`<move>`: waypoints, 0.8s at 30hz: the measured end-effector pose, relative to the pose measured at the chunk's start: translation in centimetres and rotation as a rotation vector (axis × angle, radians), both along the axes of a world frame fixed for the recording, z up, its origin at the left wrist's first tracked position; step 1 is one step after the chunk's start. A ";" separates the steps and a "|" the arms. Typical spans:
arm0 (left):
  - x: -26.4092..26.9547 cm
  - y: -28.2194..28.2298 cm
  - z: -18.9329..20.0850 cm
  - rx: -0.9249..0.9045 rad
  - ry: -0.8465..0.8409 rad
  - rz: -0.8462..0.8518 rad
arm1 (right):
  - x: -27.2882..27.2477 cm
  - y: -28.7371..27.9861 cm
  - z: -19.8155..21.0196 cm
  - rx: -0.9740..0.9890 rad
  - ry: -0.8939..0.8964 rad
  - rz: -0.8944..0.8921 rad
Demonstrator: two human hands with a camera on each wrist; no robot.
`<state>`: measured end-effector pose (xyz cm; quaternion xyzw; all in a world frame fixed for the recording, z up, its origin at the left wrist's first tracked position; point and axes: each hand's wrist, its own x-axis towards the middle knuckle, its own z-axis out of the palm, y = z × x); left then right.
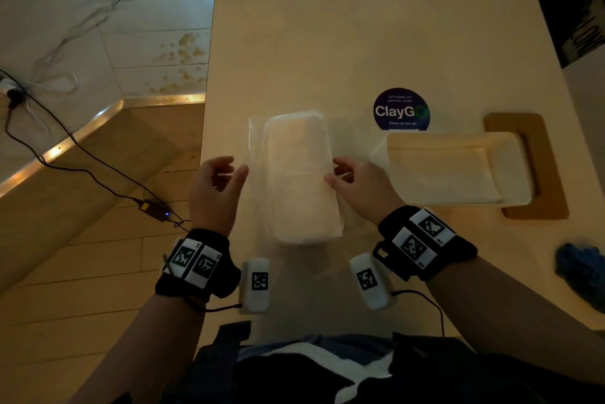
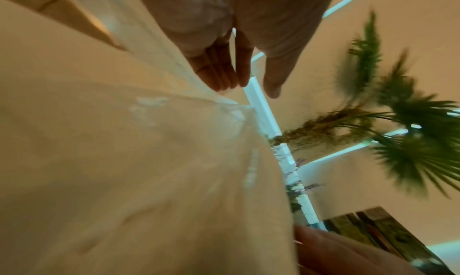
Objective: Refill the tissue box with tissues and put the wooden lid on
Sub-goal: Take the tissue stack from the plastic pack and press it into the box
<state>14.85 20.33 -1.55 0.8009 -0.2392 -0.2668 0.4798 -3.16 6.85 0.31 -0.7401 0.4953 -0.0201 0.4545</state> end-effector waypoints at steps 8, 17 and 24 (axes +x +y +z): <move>-2.3 -2.7 0.7 0.139 -0.032 -0.196 | 1.1 -0.1 -0.1 0.107 -0.058 -0.060; -2.1 -4.3 0.1 0.232 0.043 -0.217 | 1.4 -0.3 -1.0 0.252 -0.138 -0.181; -3.6 -3.1 -0.6 0.099 0.227 -0.116 | 2.1 -1.0 -1.6 0.533 -0.281 -0.367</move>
